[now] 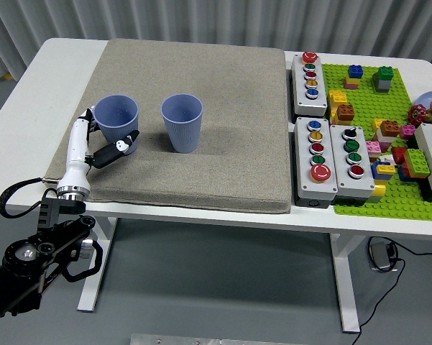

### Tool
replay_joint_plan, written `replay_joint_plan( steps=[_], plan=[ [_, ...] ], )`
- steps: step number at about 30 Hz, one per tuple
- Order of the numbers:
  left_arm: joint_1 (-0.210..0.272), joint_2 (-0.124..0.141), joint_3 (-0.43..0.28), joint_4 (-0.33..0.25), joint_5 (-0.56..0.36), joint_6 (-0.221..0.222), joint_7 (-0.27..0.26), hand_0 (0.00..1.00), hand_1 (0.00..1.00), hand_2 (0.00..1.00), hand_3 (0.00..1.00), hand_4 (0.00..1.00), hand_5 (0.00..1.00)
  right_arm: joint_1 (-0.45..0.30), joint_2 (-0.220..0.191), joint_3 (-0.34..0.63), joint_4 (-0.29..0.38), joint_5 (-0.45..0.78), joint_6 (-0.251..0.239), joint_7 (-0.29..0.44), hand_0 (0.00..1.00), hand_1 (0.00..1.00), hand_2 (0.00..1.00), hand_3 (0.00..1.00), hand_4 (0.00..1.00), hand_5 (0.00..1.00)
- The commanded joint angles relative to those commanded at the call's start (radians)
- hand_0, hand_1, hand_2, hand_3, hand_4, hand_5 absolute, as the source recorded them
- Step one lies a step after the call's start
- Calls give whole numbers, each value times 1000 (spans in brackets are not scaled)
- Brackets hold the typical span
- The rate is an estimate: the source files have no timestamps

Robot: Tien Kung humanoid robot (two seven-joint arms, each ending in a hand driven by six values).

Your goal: Pick cup pour cup place

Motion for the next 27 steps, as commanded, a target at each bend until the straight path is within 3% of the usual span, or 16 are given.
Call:
replay_joint_plan(
  steps=[15,16,27],
  plan=[
    [4,-3,5,25,29,0,-20,601,631,668,603,745,160,-4,1,-1,0,1,0,-1,671,598,560,573,2,74],
    [4,-3,3,24,29,0,-21,620,656,730,692,825,268,-4,1,-2,0,1,0,-1,671,598,560,573,2,72],
    [3,0,-12,25,39,0,-11,652,697,777,724,876,327,-1,0,0,0,1,0,1,671,598,559,573,2,70]
  ],
)
